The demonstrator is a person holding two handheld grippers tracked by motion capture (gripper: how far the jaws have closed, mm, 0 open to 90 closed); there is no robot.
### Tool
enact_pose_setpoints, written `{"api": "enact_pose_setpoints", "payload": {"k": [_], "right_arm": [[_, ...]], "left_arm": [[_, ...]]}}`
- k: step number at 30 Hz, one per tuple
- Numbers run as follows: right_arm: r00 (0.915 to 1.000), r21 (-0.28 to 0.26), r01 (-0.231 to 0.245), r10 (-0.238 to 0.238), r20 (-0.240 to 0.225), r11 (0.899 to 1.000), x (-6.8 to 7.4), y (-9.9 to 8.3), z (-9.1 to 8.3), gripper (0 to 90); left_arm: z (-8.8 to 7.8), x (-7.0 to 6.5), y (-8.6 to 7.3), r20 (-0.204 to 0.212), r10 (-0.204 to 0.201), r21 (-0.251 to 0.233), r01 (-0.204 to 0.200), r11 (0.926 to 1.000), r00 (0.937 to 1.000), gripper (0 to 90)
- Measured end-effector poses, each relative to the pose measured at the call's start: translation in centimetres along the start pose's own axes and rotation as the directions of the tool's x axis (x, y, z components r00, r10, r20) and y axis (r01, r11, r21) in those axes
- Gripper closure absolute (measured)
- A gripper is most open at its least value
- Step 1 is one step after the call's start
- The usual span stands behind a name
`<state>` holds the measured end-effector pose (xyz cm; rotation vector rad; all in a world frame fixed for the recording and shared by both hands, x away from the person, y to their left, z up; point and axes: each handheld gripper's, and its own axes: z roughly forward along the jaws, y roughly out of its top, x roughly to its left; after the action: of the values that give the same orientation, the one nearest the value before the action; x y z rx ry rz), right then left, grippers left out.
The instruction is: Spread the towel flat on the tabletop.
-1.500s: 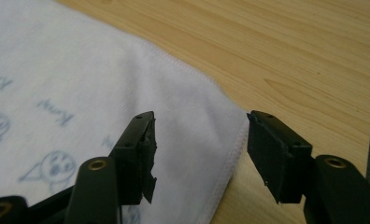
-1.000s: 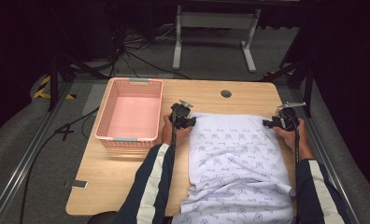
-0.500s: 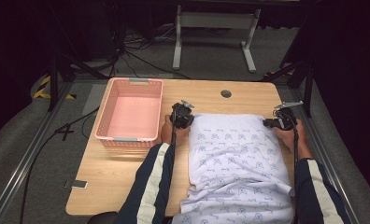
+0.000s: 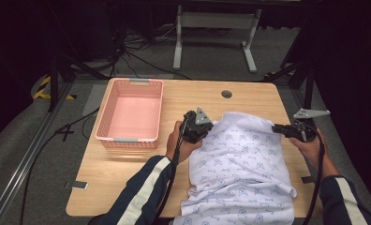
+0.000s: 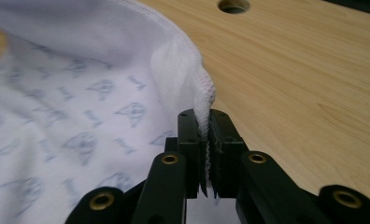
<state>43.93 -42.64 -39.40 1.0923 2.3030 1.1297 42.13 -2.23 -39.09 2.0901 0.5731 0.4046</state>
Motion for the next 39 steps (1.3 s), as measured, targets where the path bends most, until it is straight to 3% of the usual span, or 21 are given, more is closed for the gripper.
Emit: {"api": "enact_pose_setpoints", "payload": {"k": [2, 4, 7, 9, 11, 12, 13, 15, 17, 20, 21, 22, 23, 24, 25, 28, 30, 31, 33, 36, 39], "right_arm": [[0.9989, -0.019, 0.031, -0.031, -0.035, 0.999, 1.1, -0.6, -1.6, 84.2], [0.9948, -0.025, 0.071, -0.073, -0.072, 0.997, 2.5, -1.4, -3.0, 84.2], [0.9833, -0.006, 0.133, -0.133, -0.125, 0.991, 5.0, -3.0, -4.5, 84.2], [0.9746, 0.03, 0.169, -0.163, -0.154, 0.985, 6.8, -4.3, -4.8, 84.1], [0.9662, 0.044, 0.187, -0.176, -0.188, 0.981, 8.1, -5.5, -5.0, 84.1], [0.9619, 0.06, 0.205, -0.189, -0.197, 0.977, 8.8, -6.2, -5.1, 84.1], [0.9583, 0.082, 0.231, -0.213, -0.191, 0.969, 9.6, -6.9, -5.2, 84.1], [0.9589, 0.087, 0.205, -0.182, -0.217, 0.975, 10.1, -8.0, -5.2, 84.1], [0.9602, 0.124, 0.217, -0.189, -0.205, 0.968, 10.7, -8.8, -4.9, 84.2], [0.9642, 0.138, 0.202, -0.173, -0.201, 0.97, 10.8, -9.2, -4.6, 84.2], [0.9816, 0.139, 0.147, -0.127, -0.143, 0.979, 10.4, -9.4, -4.0, 84.0], [0.9816, 0.139, 0.147, -0.127, -0.143, 0.979, 10.4, -9.4, -4.0, 84.0], [0.9862, 0.15, 0.119, -0.1, -0.132, 0.982, 10.2, -9.5, -3.7, 84.0], [0.9895, 0.161, 0.106, -0.088, -0.114, 0.981, 9.9, -9.7, -3.3, 84.0], [0.992, 0.149, 0.073, -0.057, -0.113, 0.986, 9.5, -9.7, -3.0, 84.0], [0.9964, 0.147, 0.064, -0.055, -0.065, 0.987, 9.0, -9.2, -2.5, 84.1], [0.9976, 0.148, 0.067, -0.064, -0.027, 0.987, 8.6, -8.5, -1.6, 84.0], [0.9976, 0.148, 0.067, -0.064, -0.027, 0.987, 8.6, -8.5, -1.6, 84.0], [0.9981, 0.158, 0.059, -0.061, 0.005, 0.986, 7.4, -7.2, -0.2, 84.0], [0.9975, 0.162, 0.056, -0.063, 0.033, 0.985, 6.0, -6.0, 1.1, 84.0], [0.9963, 0.176, 0.05, -0.061, 0.061, 0.983, 4.5, -4.6, 2.6, 84.0]], "left_arm": [[-1.2, -1.8, -0.8, 0.053, 0.042, 0.008, -0.043, 0.9991, 0.9977, 87.9], [-2.2, -3.5, -1.9, 0.074, 0.107, 0.038, -0.11, 0.9932, 0.9915, 87.9], [-2.8, -5.6, -3.9, 0.115, 0.176, 0.099, -0.187, 0.9773, 0.9778, 87.9], [-2.9, -6.5, -5.1, 0.159, 0.187, 0.134, -0.209, 0.9688, 0.9695, 87.9], [-3.0, -7.2, -6.3, 0.195, 0.209, 0.187, -0.246, 0.9512, 0.9582, 87.7], [-3.0, -7.5, -6.9, 0.202, 0.223, 0.226, -0.267, 0.9369, 0.9538, 87.5], [-2.9, -7.6, -7.5, 0.206, 0.219, 0.24, -0.267, 0.9336, 0.9536, 87.1], [-2.7, -7.3, -8.2, 0.215, 0.175, 0.254, -0.227, 0.9402, 0.9609, 87.2], [-2.5, -7.0, -8.3, 0.2, 0.164, 0.269, -0.215, 0.9389, 0.9659, 87.5], [-2.3, -6.8, -8.2, 0.181, 0.16, 0.276, -0.206, 0.9387, 0.9704, 88.0], [-2.0, -6.6, -8.2, 0.156, 0.18, 0.283, -0.218, 0.934, 0.9713, 88.2], [-1.9, -6.4, -8.1, 0.156, 0.196, 0.28, -0.234, 0.9312, 0.9681, 88.2], [-1.7, -6.3, -8.1, 0.119, 0.187, 0.282, -0.214, 0.9351, 0.975, 88.2], [-1.4, -5.7, -8.0, 0.107, 0.189, 0.286, -0.213, 0.9343, 0.976, 88.2], [-1.2, -5.5, -7.9, 0.099, 0.17, 0.287, -0.192, 0.9386, 0.9805, 88.2], [-0.1, -4.4, -7.4, 0.051, 0.168, 0.285, -0.175, 0.9422, 0.9845, 88.2], [1.0, -3.5, -6.7, 0.024, 0.193, 0.301, -0.191, 0.9344, 0.981, 88.2], [1.0, -3.5, -6.7, 0.024, 0.193, 0.301, -0.191, 0.9344, 0.981, 88.2], [1.9, -2.7, -6.0, -0.012, 0.236, 0.334, -0.218, 0.9171, 0.9717, 88.2], [3.6, -0.9, -5.0, -0.06, 0.241, 0.35, -0.205, 0.9141, 0.9687, 88.2], [4.9, 0.3, -4.3, -0.11, 0.268, 0.374, -0.21, 0.9034, 0.957, 88.3]]}}
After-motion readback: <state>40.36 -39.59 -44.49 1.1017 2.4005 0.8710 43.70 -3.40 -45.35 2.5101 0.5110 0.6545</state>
